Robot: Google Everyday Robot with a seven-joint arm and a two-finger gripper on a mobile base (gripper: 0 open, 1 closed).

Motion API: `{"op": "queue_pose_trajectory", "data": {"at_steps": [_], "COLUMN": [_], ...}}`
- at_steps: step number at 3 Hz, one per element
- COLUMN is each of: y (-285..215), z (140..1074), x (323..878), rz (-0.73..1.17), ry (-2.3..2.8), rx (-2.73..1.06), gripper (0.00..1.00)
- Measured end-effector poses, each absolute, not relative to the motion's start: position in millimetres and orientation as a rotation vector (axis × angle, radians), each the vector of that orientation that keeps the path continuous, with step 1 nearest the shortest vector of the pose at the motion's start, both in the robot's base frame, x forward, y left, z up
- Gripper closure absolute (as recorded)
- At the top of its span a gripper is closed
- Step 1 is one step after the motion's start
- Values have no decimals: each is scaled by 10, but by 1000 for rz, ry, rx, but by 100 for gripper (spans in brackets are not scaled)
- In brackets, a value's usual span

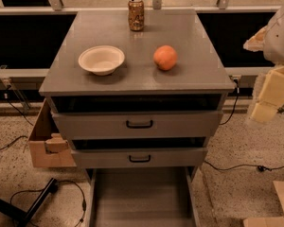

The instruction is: Place orange into bottom drawer

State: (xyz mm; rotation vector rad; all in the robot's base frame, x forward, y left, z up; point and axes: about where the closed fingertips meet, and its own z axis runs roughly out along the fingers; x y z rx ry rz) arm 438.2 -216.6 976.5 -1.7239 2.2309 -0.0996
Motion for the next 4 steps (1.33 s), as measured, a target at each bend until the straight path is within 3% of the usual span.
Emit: {"op": "queue_pose_trajectory", "data": {"at_steps": [2,3,4], "y": [-2178,-2335,-2454], "z": [9831,9689,9616], "x": [4387,4660,5774], "rz": [-124,-50,83], "ry": [2210,2161,1983], "rx": [-1688,-1579,-1304], "gripper": [0,0,0]}}
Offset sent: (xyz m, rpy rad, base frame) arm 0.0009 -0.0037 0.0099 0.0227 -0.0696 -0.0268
